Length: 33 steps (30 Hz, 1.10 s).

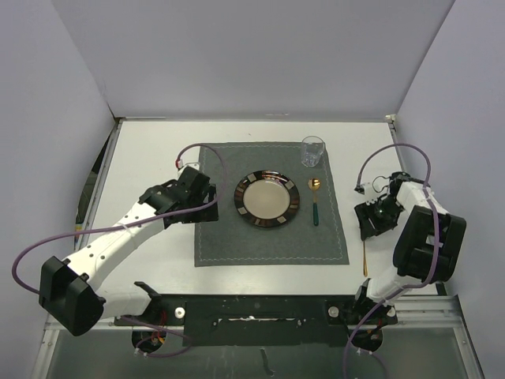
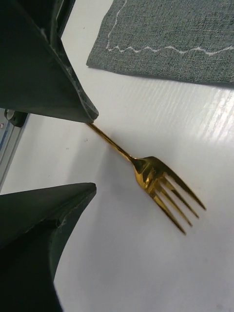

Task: Set the dinner table for one person
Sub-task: Pick up the fork at the center of the board.

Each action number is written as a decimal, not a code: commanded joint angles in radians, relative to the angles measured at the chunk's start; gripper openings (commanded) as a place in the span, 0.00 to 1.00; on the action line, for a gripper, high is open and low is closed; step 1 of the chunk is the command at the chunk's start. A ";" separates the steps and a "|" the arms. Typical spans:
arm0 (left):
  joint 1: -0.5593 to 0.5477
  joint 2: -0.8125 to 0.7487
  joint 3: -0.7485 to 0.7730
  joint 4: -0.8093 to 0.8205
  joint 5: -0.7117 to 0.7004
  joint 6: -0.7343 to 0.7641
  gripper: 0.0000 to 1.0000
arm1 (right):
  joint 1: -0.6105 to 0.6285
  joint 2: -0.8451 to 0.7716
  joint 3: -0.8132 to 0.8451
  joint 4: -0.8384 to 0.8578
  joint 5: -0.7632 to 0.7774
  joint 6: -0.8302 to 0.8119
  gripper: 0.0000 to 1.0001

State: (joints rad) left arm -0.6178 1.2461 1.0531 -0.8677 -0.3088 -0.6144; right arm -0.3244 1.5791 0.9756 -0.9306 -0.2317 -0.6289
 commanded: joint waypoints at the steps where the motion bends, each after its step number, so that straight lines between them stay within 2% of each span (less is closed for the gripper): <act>1: 0.017 0.009 -0.023 0.073 0.038 0.012 0.98 | 0.040 0.061 -0.019 -0.014 -0.008 0.001 0.53; 7: 0.034 0.007 -0.040 0.081 0.064 0.016 0.98 | 0.125 0.151 -0.006 0.054 -0.005 0.063 0.53; 13: 0.045 -0.028 -0.059 0.073 0.069 0.016 0.98 | 0.094 0.181 0.035 0.084 -0.018 0.060 0.50; 20: 0.056 -0.065 -0.088 0.075 0.088 -0.009 0.98 | 0.093 0.150 0.005 0.101 -0.015 0.025 0.47; 26: 0.055 -0.117 -0.134 0.062 0.107 -0.036 0.98 | 0.089 0.110 0.015 0.081 0.002 0.015 0.26; 30: 0.056 -0.172 -0.175 0.062 0.100 -0.049 0.98 | 0.090 0.065 -0.004 0.119 0.088 0.001 0.18; 33: 0.058 -0.192 -0.185 0.051 0.104 -0.061 0.98 | 0.087 0.069 0.005 0.159 0.171 -0.006 0.03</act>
State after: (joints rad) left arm -0.5674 1.1038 0.8711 -0.8295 -0.2081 -0.6491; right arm -0.2352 1.6760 0.9794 -0.8814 -0.1707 -0.6025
